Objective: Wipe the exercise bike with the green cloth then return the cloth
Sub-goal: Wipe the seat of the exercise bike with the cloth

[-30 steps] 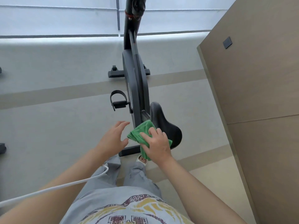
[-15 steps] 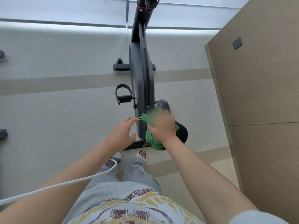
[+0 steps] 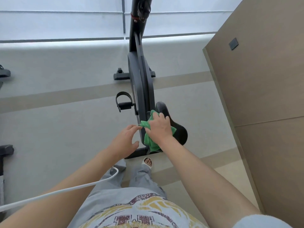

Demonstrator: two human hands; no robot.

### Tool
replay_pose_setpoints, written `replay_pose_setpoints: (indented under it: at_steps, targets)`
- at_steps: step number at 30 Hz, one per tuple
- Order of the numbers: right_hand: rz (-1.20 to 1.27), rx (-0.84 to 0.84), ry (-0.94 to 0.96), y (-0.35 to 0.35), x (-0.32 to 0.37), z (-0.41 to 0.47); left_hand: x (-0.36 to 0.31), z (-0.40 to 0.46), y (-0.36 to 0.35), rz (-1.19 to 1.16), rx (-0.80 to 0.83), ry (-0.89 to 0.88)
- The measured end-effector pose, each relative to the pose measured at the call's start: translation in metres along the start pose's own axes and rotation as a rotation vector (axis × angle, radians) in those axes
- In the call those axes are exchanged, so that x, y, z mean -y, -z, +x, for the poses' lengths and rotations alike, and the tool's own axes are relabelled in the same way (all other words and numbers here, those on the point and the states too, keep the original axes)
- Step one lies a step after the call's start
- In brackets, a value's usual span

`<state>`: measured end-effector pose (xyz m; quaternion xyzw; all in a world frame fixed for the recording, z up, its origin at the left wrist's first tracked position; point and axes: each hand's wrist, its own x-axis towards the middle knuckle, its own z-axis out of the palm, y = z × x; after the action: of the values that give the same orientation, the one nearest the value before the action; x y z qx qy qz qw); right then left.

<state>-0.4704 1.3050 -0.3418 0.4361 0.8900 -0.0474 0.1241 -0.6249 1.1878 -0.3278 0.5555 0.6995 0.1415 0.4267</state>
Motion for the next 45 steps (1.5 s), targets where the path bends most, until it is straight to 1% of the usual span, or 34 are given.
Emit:
replay_pose_setpoints:
  at_steps: [3,7,10,13,15,17,20,22,24,27,30,32,34,37,39,42,43,45]
  targets:
    - [0.202,-0.065,-0.042,-0.002,-0.003,-0.043,-0.003,0.001,-0.002,-0.003,0.004,-0.018]
    - [0.348,-0.150,-0.042,-0.012,-0.017,-0.086,-0.007,0.006,-0.002,-0.031,0.014,-0.034]
    - [0.338,-0.204,-0.052,-0.019,-0.022,-0.094,-0.009,0.011,-0.002,-0.043,0.007,-0.049]
    - [0.283,-0.231,-0.037,-0.019,-0.018,-0.072,-0.007,0.013,-0.001,-0.057,-0.002,-0.062]
    - [0.252,-0.197,-0.057,-0.011,-0.018,-0.044,-0.005,0.011,0.000,-0.040,0.002,-0.053]
    - [0.208,-0.119,-0.067,-0.001,-0.022,-0.010,-0.001,0.007,0.003,-0.012,0.006,-0.029]
    - [0.113,-0.045,-0.038,0.010,-0.025,0.033,0.005,-0.003,0.008,0.017,0.007,0.002]
    - [0.065,-0.039,-0.032,0.014,-0.024,0.053,0.009,-0.012,0.013,0.039,0.008,0.033]
    - [0.049,-0.048,-0.068,0.018,-0.022,0.069,0.012,-0.021,0.018,0.056,0.010,0.061]
    - [0.127,-0.050,-0.165,0.024,-0.024,0.081,0.012,-0.028,0.023,0.099,0.030,0.069]
    - [0.203,-0.044,-0.193,0.025,-0.033,0.072,0.003,-0.024,0.023,0.137,0.051,0.061]
    - [0.319,-0.056,-0.243,0.023,-0.039,0.060,-0.006,-0.017,0.020,0.151,0.059,0.050]
    - [0.442,-0.064,-0.310,0.019,-0.048,0.047,-0.017,-0.009,0.014,0.160,0.077,0.011]
    - [0.547,-0.016,-0.343,0.011,-0.066,0.026,-0.034,0.004,0.006,0.194,0.118,-0.053]
    - [0.556,0.035,-0.352,0.003,-0.085,0.008,-0.045,0.013,0.001,0.208,0.135,-0.091]
    - [0.492,0.150,-0.317,-0.006,-0.117,-0.018,-0.059,0.029,-0.005,0.260,0.160,-0.170]
    - [0.486,0.168,-0.315,-0.009,-0.126,-0.027,-0.063,0.035,-0.006,0.302,0.176,-0.197]
    - [0.531,0.144,-0.369,-0.016,-0.137,-0.049,-0.071,0.047,-0.009,0.417,0.199,-0.251]
